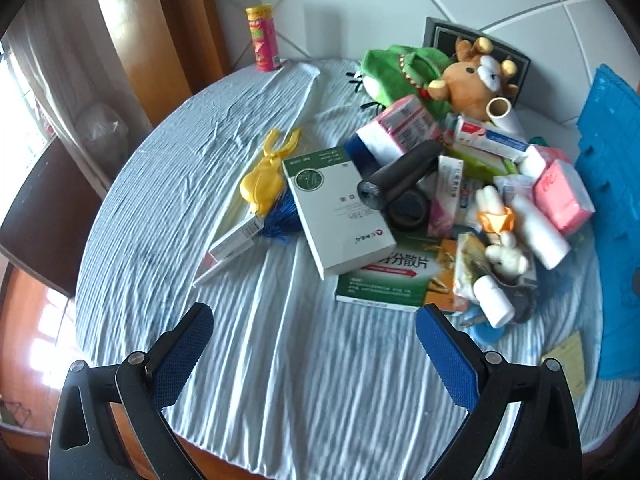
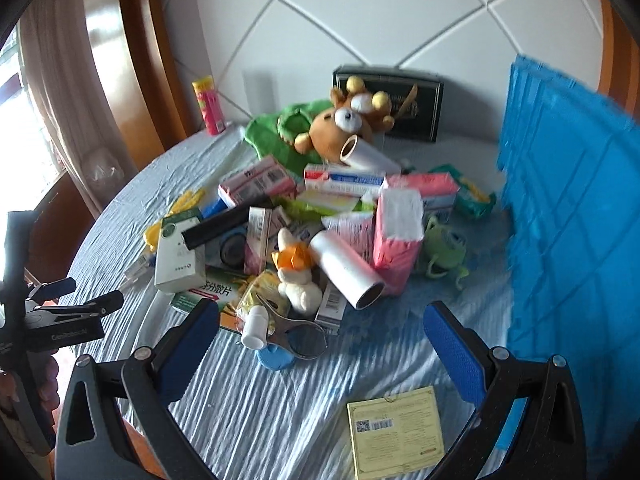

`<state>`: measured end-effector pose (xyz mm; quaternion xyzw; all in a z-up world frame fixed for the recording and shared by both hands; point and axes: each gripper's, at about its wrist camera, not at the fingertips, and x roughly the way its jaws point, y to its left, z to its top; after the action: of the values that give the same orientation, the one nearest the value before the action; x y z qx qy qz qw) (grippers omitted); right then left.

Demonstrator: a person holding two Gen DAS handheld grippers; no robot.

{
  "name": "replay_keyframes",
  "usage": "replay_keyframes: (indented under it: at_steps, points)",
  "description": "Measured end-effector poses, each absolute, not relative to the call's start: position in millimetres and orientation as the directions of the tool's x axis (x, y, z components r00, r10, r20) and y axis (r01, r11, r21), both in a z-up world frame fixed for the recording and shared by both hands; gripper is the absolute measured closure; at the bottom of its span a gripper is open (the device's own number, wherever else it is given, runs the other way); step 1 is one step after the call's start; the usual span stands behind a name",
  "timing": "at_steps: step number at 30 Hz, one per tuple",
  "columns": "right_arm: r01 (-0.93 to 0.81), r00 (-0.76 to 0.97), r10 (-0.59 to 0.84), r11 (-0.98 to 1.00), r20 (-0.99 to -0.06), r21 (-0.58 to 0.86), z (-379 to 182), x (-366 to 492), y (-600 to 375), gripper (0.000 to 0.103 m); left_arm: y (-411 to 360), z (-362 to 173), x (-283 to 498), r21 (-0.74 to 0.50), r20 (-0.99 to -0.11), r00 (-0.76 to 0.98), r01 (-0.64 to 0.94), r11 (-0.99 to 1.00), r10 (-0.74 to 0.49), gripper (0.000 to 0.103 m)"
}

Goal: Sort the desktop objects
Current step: 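Reach the left tool to the white-green patch box while the right tool reaches the white tissue pack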

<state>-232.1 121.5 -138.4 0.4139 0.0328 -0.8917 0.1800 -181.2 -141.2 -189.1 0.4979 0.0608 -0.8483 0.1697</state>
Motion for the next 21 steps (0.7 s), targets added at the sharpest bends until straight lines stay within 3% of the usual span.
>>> replay_keyframes:
  at_steps: [5,21]
  points:
    - [0.345,-0.556,-0.304,-0.931,-0.774,0.118,-165.3,-267.6,122.8,0.000,-149.0,-207.6,-207.5,0.050,-0.893,-0.397,0.384,-0.922,-0.214,0.001]
    - [0.113,-0.540,-0.163,-0.986,-0.826,0.120,-199.7,-325.1,146.4,0.000,-161.8,-263.9,-296.9,0.050,-0.930,-0.330,0.323,-0.945,-0.161,0.001]
